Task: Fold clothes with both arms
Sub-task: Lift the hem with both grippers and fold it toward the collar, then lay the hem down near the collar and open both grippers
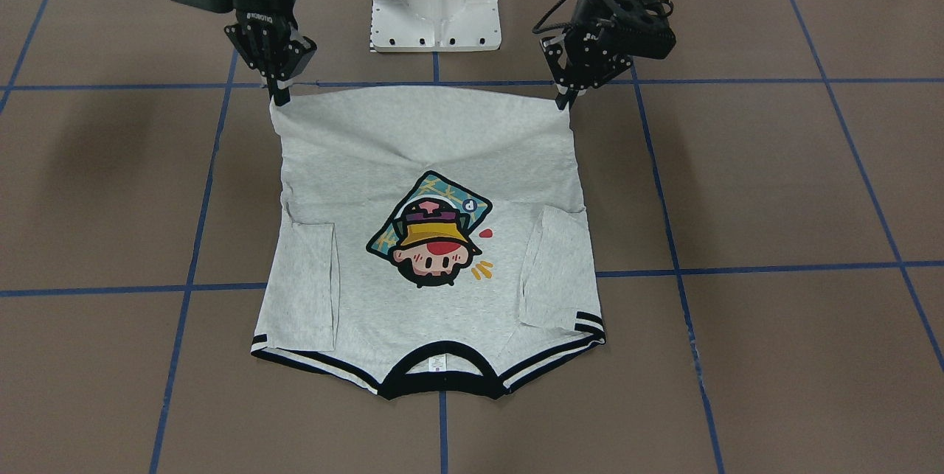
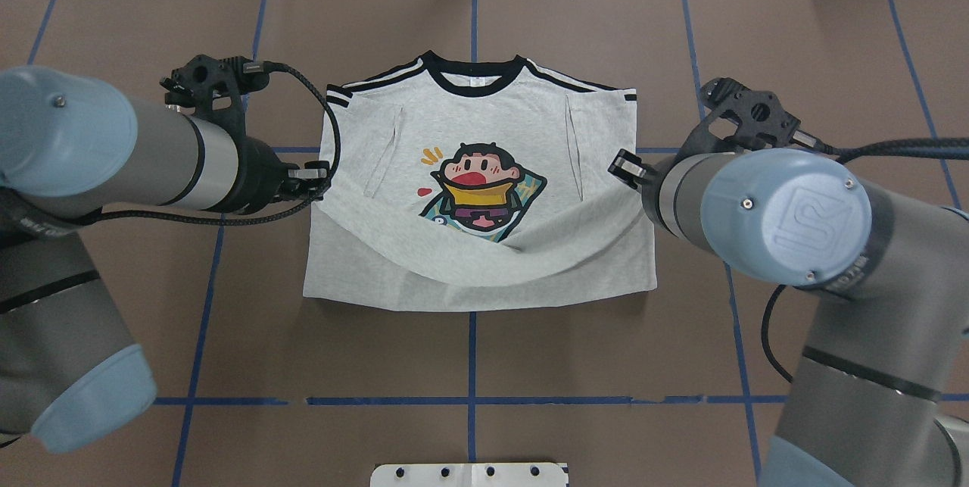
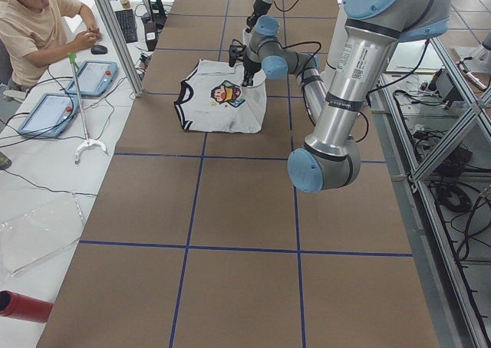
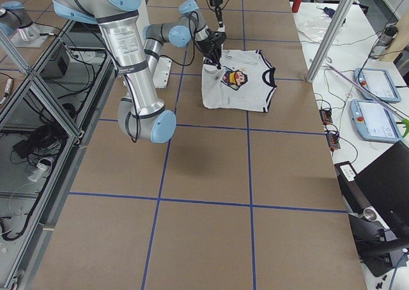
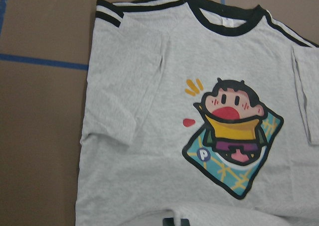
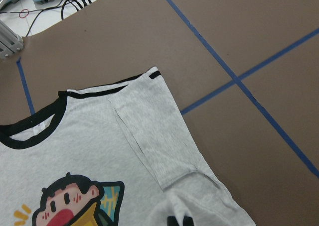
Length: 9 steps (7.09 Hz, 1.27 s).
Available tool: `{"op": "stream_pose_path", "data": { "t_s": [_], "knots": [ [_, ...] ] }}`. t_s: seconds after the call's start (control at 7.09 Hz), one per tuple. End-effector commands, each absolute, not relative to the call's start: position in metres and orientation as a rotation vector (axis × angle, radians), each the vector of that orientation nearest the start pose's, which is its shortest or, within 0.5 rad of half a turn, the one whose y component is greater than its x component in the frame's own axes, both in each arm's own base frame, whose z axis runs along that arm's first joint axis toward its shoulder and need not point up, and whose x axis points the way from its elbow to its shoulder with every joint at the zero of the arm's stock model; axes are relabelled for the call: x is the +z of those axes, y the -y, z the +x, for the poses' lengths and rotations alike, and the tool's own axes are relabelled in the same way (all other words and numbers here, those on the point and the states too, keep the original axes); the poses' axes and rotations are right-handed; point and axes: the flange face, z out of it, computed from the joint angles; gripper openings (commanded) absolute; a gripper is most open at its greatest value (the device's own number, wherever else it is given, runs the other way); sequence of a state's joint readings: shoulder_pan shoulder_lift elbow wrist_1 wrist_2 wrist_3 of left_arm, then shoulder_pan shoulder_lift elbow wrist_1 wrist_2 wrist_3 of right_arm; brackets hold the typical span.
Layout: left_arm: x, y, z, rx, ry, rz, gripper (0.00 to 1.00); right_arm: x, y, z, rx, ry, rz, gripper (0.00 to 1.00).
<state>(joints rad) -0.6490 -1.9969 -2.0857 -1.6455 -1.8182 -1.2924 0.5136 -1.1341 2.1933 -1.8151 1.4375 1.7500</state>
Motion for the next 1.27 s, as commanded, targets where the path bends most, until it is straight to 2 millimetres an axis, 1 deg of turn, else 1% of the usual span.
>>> {"op": "stream_pose_path", "data": {
  "t_s": [0.0,0.14,0.28,0.42,0.56,0.71,0.85,0.99,1.13],
  "knots": [
    [0.217,0.49,0.397,-0.291,-0.951,0.303,0.0,0.246,0.461,-0.408,0.728,0.77,0.318,0.0],
    [0.242,0.522,0.417,-0.312,-0.951,0.34,0.0,0.264,0.496,-0.432,0.729,0.743,0.331,0.0],
    [0.257,0.55,0.428,-0.331,-0.942,0.349,0.0,0.272,0.526,-0.436,0.726,0.733,0.356,0.0],
    [0.264,0.581,0.436,-0.336,-0.895,0.372,0.0,0.287,0.543,-0.439,0.736,0.701,0.355,0.0],
    [0.282,0.594,0.44,-0.354,-0.864,0.41,0.0,0.295,0.552,-0.448,0.734,0.679,0.35,0.0],
    [0.299,0.603,0.446,-0.355,-0.864,0.413,0.0,0.308,0.559,-0.452,0.737,0.665,0.348,0.0],
    [0.31,0.61,0.451,-0.357,-0.859,0.413,0.0,0.329,0.567,-0.462,0.738,0.663,0.349,0.0],
    [0.315,0.613,0.454,-0.341,-0.859,0.422,0.0,0.347,0.573,-0.469,0.738,0.667,0.35,0.0],
    [0.321,0.618,0.454,-0.323,-0.85,0.433,0.0,0.353,0.576,-0.469,0.733,0.669,0.355,0.0]
  ]
}}
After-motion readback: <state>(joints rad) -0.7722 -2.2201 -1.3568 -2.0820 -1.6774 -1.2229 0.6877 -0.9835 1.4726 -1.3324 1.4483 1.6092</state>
